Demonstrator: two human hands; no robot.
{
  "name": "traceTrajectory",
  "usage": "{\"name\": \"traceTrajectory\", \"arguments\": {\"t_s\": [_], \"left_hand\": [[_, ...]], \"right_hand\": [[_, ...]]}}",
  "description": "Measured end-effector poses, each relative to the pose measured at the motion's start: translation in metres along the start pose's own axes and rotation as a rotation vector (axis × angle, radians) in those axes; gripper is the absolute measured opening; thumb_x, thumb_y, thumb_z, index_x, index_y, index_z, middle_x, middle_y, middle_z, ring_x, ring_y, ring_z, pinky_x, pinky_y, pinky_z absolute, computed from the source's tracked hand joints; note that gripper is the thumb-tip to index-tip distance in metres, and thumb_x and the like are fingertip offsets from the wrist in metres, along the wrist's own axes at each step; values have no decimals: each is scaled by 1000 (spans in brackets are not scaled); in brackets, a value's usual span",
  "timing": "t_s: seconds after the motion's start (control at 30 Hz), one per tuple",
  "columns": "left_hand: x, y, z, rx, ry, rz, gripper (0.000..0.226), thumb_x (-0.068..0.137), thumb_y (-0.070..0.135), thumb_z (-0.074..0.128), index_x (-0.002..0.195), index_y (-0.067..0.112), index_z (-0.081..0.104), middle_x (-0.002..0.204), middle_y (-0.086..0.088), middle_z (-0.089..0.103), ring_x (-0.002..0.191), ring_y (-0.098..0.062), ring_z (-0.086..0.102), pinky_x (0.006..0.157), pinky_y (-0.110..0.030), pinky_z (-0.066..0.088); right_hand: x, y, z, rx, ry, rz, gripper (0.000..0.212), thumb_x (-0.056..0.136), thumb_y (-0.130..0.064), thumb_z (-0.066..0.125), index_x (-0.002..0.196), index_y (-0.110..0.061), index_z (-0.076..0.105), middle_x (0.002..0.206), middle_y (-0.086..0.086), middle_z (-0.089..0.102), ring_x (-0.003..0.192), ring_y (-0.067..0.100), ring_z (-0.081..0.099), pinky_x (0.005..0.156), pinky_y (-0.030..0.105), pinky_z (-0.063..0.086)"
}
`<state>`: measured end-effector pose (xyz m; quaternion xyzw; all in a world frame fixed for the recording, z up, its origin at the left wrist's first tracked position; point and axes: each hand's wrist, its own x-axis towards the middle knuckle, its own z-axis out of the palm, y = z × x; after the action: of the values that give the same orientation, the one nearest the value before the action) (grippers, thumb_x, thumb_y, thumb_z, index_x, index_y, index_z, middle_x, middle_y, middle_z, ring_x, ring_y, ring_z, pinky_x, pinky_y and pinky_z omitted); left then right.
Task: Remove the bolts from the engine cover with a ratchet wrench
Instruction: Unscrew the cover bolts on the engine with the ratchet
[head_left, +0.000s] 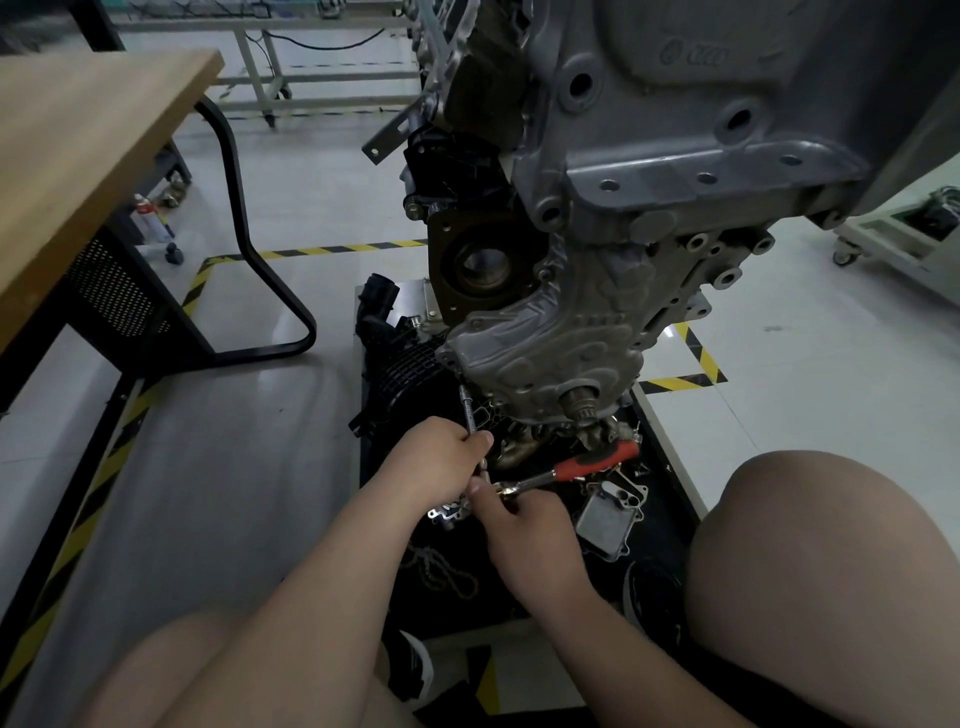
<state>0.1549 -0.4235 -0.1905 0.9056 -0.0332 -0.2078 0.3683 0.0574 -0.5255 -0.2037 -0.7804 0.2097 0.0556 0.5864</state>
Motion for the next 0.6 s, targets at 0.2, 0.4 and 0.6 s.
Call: {"name": "traceTrajectory", "arguments": {"t_s": [0.2, 0.4, 0.6], "left_hand": [[0, 1, 1, -45, -16, -21, 44, 94, 44, 54, 56, 23, 64, 35, 11, 48, 33, 1, 45, 45, -20, 31], [0, 0, 0, -167, -25, -23, 48, 92, 41, 57, 48, 24, 64, 40, 8, 53, 38, -4, 48, 46, -18, 39], [-1, 3, -1, -240, -72, -67, 41, 95, 42, 52, 67, 19, 70, 38, 12, 43, 29, -2, 35, 34, -15, 26]], "right_hand": [[6, -4, -12, -725, 29, -210, 52, 87, -68, 48, 58, -26, 36, 53, -8, 42, 49, 9, 42, 44, 27, 27], [3, -5, -12, -58, -149, -5, 53, 93, -54, 50, 64, -10, 56, 47, -1, 53, 39, 10, 45, 48, 28, 41], [-4, -8, -4, 966, -461, 535, 51, 90, -59, 49, 68, -14, 61, 45, -4, 37, 36, 11, 30, 44, 22, 34]]}}
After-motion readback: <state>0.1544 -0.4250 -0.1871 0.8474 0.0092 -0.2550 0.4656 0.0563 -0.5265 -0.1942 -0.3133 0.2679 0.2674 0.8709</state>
